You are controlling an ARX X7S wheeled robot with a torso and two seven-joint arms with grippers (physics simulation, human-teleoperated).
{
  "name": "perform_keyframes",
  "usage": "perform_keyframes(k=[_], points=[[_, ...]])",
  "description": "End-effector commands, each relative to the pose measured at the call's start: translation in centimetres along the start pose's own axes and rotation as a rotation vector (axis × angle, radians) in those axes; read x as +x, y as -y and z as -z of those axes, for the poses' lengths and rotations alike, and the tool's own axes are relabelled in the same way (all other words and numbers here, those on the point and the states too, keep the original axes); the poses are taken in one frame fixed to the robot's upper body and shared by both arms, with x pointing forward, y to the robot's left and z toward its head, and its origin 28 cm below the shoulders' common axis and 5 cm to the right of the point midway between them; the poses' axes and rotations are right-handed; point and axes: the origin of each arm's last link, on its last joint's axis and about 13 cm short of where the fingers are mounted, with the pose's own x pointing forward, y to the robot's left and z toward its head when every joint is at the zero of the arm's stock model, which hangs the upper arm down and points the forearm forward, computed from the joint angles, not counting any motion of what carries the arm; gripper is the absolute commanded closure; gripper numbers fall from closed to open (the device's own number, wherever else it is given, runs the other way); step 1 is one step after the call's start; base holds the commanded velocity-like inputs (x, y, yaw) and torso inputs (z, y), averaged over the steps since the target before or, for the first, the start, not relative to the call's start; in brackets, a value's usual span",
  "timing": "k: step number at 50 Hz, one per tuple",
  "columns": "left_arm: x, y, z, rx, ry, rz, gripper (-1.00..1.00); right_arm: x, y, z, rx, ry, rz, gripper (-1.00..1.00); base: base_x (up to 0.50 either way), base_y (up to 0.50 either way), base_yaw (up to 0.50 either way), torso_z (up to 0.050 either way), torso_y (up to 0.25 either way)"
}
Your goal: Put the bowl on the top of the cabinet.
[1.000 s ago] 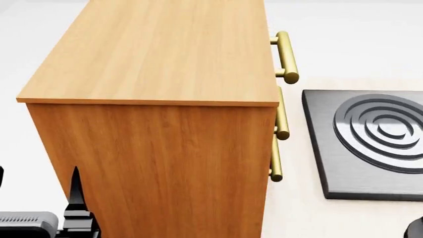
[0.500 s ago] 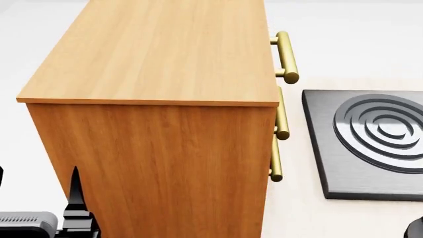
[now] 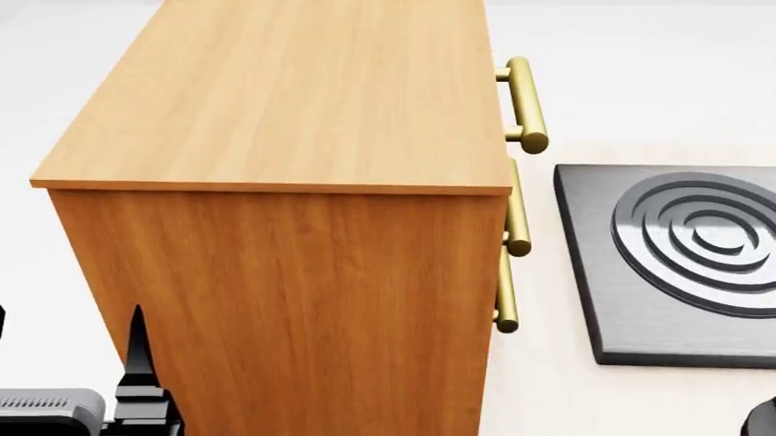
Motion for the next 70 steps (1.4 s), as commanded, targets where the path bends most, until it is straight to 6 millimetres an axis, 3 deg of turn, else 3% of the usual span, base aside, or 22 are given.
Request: perform_keyframes(k=[1, 70], points=[[0.02, -0.03, 0.08, 0.0, -0.001, -0.003, -1.0, 0.25, -0.12, 0.3, 0.005, -0.01, -0.002, -1.0, 0.0, 0.0, 0.0, 0.0, 0.0], [-0.06, -0.05, 0.24, 0.001, -0.003, -0.009, -1.0, 0.98, -0.29, 1.24, 0.017, -0.048, -0.004, -1.0, 0.0, 0.0, 0.0, 0.0, 0.0]])
